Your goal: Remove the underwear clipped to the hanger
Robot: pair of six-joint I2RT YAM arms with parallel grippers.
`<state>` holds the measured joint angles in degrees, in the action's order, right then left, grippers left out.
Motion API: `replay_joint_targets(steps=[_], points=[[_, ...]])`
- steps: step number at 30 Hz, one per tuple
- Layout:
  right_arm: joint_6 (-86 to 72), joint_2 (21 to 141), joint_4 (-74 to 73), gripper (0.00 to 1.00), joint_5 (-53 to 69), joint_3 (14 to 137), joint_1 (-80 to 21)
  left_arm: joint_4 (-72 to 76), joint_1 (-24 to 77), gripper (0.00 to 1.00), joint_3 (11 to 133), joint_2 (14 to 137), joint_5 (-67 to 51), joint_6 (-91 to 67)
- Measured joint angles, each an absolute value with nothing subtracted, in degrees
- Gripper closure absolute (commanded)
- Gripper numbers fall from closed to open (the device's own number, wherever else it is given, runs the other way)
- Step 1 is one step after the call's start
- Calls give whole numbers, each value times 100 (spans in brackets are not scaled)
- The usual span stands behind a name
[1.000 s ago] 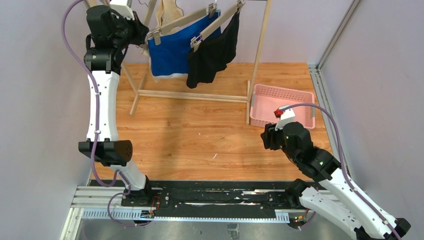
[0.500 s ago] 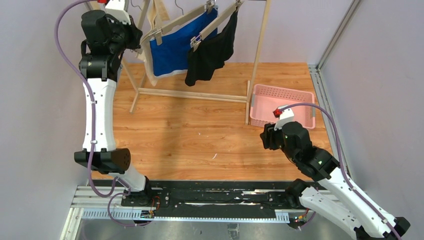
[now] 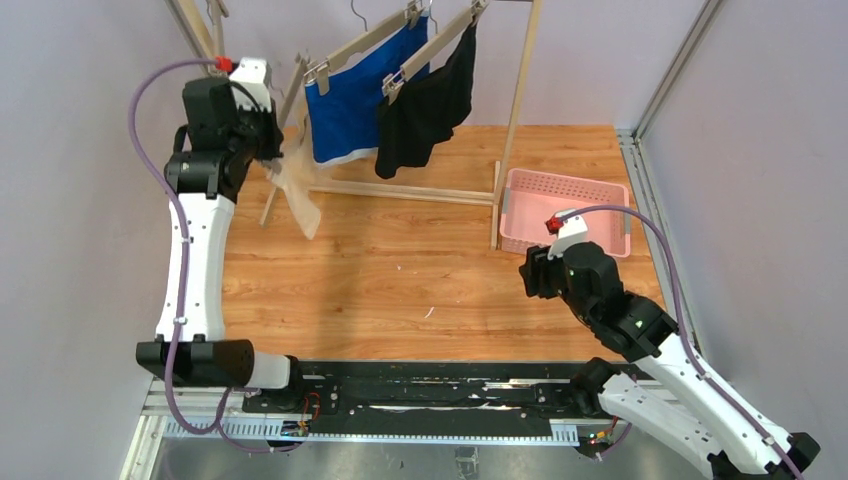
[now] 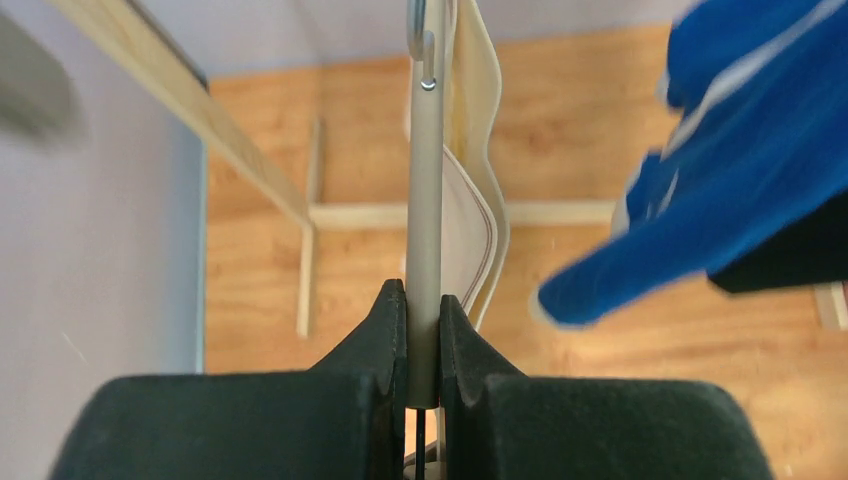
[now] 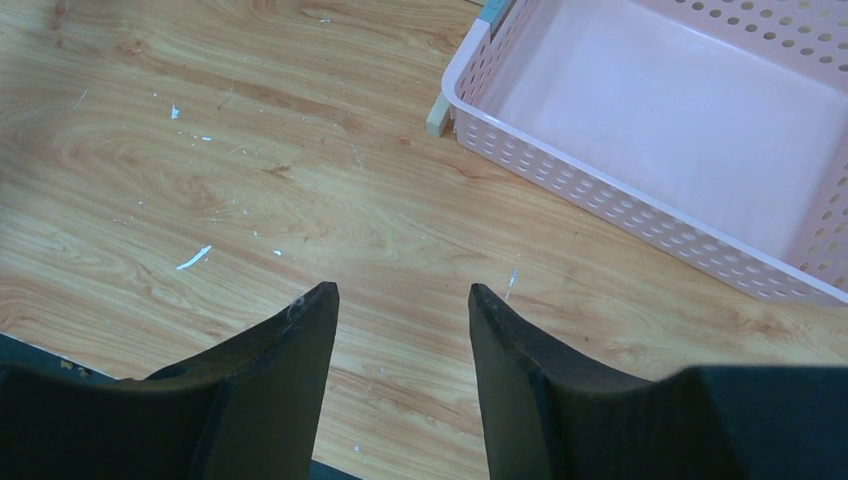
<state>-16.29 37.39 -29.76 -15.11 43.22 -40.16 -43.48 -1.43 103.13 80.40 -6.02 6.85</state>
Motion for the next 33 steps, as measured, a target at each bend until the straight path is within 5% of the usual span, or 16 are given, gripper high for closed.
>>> replay_joint_targets(steps=[7, 18, 33], points=[[-1448, 4075, -2679, 36, -1555, 4477, -4016, -4989, -143, 100, 8263, 6530, -504, 491], [-860, 5151, -2121, 24, -473, 5404, -4016, -5675, 75, 100, 7417, 4676, -1935, 364], [-43, 5931, -2038, 21, 1708, 6630, -3951, -6075, 777, 100, 6737, 4381, -3465, 261]])
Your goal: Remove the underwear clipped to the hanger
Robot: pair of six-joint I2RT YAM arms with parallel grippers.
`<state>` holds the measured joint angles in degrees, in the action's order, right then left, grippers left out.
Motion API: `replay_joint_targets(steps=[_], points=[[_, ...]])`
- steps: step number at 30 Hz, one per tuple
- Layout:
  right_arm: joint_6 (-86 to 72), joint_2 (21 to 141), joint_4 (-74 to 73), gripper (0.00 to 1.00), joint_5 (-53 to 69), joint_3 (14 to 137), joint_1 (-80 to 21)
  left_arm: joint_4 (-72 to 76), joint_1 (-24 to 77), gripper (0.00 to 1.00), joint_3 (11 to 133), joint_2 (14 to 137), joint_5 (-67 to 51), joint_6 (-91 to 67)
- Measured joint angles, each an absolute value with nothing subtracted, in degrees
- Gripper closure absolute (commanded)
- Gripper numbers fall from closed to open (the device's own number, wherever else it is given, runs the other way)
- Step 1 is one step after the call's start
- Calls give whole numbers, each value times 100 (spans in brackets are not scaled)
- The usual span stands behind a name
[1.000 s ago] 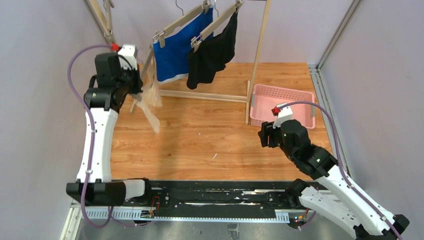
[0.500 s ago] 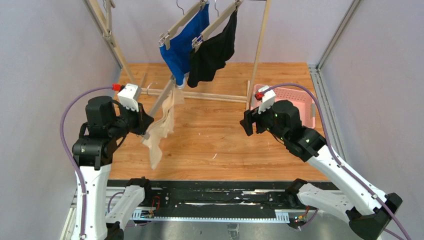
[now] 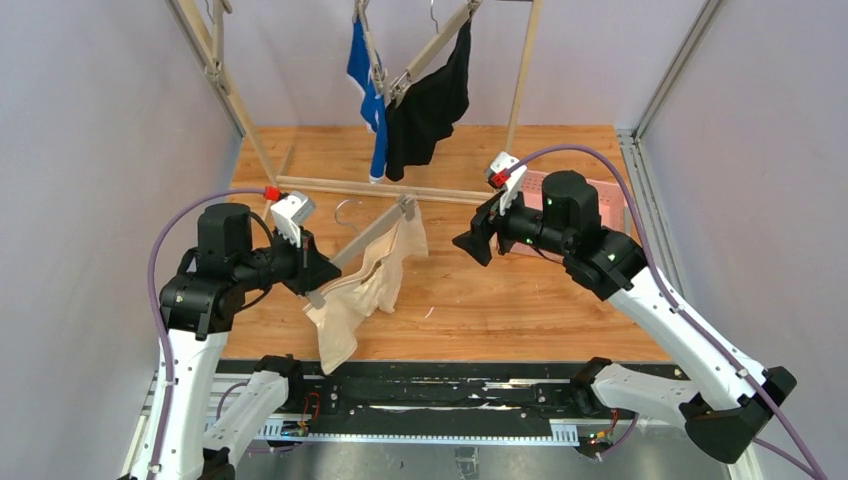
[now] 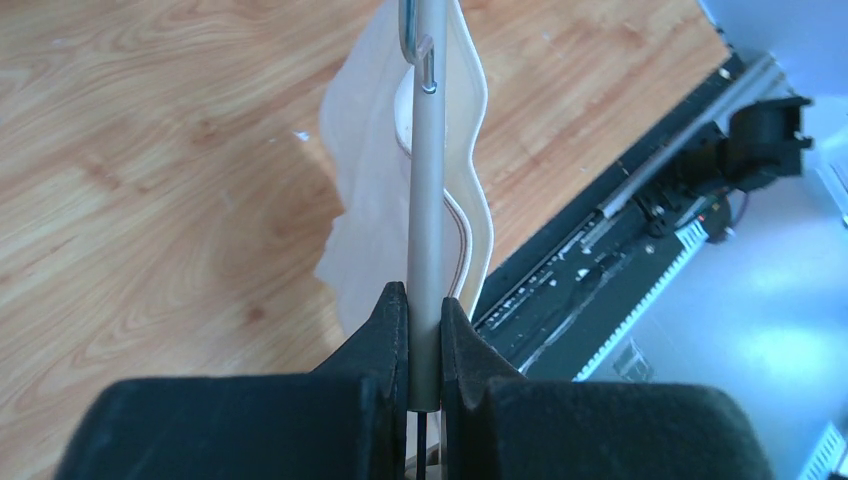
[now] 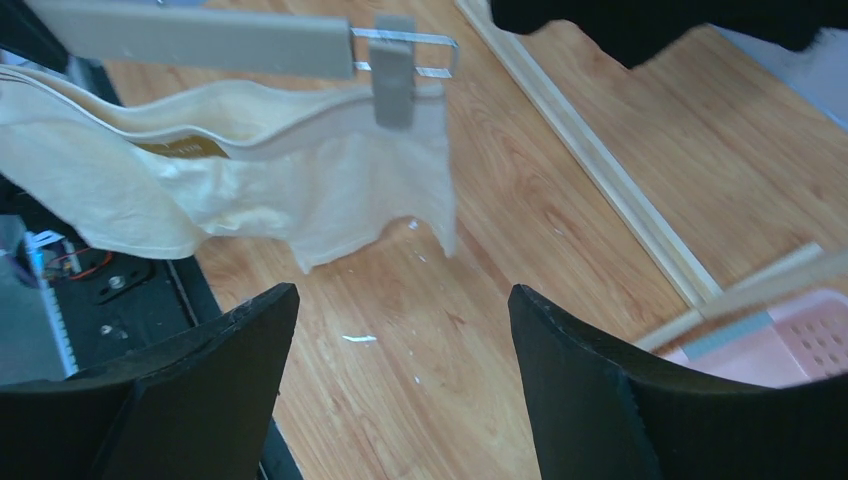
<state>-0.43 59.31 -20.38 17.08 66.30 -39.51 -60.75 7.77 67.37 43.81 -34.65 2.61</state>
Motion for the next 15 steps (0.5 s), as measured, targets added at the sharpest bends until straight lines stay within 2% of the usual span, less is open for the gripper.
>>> replay_joint_targets(steps=[7, 15], points=[[309, 6357, -1938, 20, 2965, 7142, -3903, -6086, 993, 100, 6796, 4407, -4327, 543], [646, 6652, -1909, 17, 3859, 7933, -3562, -6071, 1146, 100, 7043, 4528, -4886, 904]])
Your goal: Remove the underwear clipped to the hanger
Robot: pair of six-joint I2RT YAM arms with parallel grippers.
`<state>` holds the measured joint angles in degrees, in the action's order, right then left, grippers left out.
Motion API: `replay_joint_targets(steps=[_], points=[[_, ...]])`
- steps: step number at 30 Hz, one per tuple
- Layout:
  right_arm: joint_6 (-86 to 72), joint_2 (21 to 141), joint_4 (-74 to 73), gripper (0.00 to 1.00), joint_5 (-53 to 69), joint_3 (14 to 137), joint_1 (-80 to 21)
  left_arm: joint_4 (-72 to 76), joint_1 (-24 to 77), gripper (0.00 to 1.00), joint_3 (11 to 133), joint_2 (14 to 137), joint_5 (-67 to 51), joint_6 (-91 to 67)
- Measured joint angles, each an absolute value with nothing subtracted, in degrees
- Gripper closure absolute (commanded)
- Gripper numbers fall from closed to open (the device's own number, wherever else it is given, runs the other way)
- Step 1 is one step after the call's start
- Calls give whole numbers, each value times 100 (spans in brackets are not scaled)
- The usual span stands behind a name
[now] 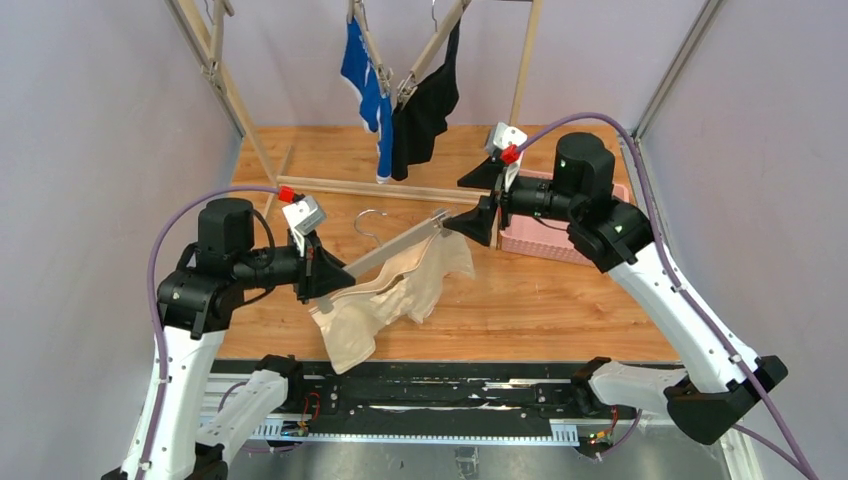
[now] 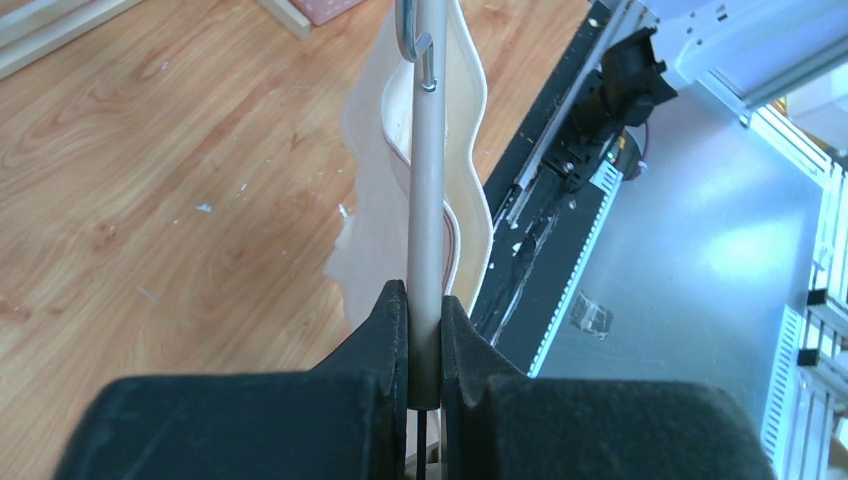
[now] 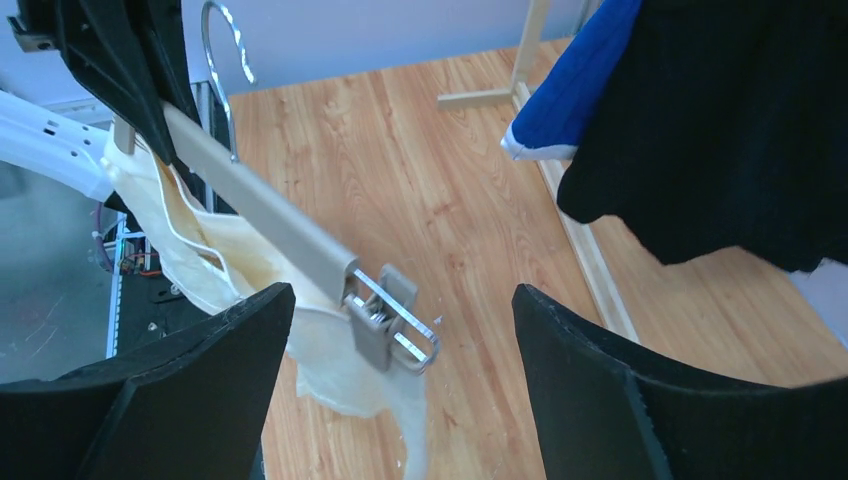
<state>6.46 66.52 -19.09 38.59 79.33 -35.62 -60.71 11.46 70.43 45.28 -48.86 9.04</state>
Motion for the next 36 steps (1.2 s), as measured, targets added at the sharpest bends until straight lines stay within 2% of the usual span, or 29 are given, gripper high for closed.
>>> replay_joint_targets(steps=[9, 14, 25, 27, 32, 36], points=[[93, 7288, -1175, 17, 5603, 8068, -2709, -6073, 1253, 100, 7059, 4775, -5070, 1157], [-403, 7498, -746, 17, 6329, 7832, -2600, -6075, 1253, 100, 7207, 4998, -5065, 1212], [-779, 7498, -362, 22, 6775, 7450, -2600, -6069, 1258, 100, 7347, 5127, -5061, 1288], [-810, 7498, -303, 28, 6779, 7419, -2600, -6064, 1258, 100, 7360, 5127, -5061, 1288], [-926, 7498, -126, 49, 6777, 7352, -2600, -6066, 1258, 100, 7360, 5111, -5048, 1286], [-1002, 7498, -75, 74, 6742, 7317, -2598, -6062, 1262, 100, 7360, 5109, -5037, 1286]])
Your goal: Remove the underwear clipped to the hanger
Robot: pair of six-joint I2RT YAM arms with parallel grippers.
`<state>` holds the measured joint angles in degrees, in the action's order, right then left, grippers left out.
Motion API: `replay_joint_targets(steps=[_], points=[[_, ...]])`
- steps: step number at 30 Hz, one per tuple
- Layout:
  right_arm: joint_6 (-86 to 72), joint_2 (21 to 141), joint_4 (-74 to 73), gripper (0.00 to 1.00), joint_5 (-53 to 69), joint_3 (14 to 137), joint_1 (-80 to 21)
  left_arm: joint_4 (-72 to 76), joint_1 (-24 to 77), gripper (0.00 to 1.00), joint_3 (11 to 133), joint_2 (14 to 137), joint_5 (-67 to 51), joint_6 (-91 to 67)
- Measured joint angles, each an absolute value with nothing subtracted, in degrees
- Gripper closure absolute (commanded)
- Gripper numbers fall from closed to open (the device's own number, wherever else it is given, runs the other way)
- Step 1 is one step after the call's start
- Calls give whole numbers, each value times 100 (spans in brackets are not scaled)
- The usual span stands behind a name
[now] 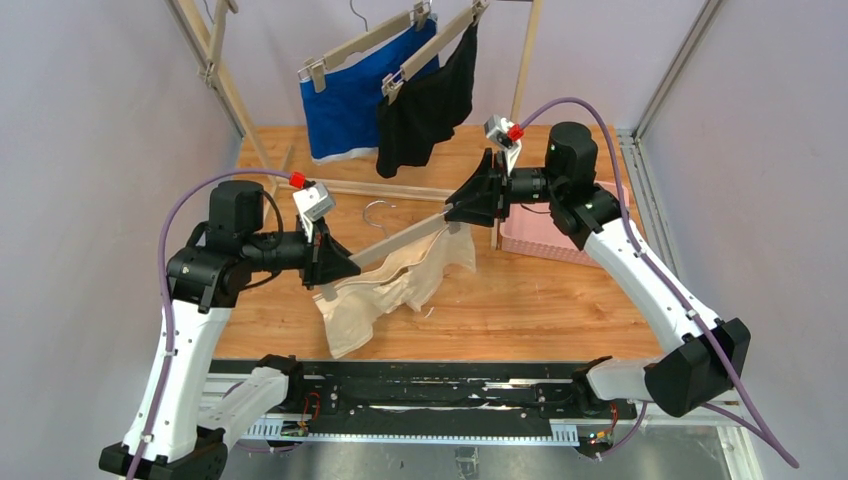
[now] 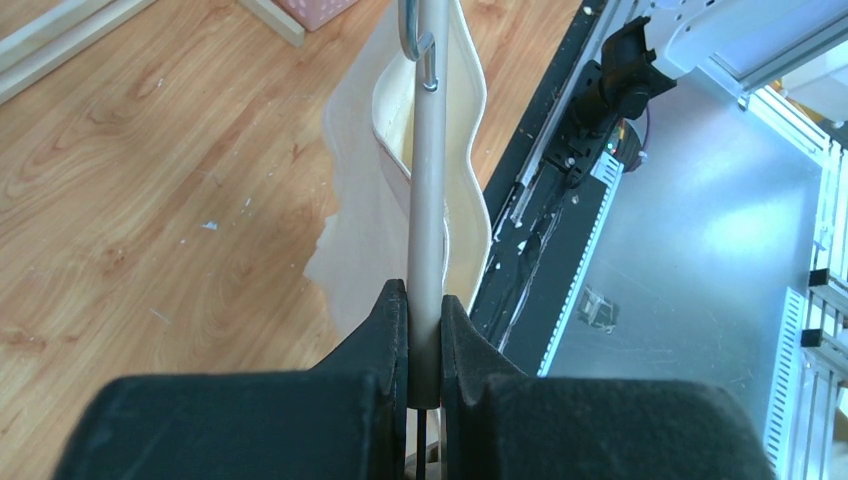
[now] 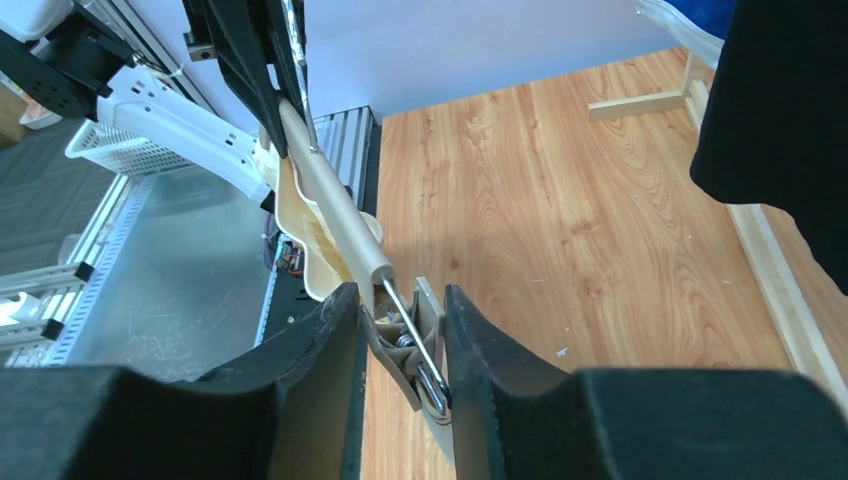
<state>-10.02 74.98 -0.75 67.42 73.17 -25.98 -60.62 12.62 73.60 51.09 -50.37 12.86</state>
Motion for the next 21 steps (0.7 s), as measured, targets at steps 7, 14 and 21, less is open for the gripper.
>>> replay_joint_targets(steps=[7, 14, 21], points=[[-1107, 7496, 40, 99, 6759, 7244, -2561, -6101, 1288, 100, 7358, 5061, -5063, 1280], [-1081, 7428, 5, 47, 6683, 7210, -2561, -6025, 1293, 100, 7358, 5116, -5059, 1173], [-1031, 6702, 10, 32, 5317, 6733, -2563, -5695, 1291, 100, 7378, 5236, -5000, 1000]])
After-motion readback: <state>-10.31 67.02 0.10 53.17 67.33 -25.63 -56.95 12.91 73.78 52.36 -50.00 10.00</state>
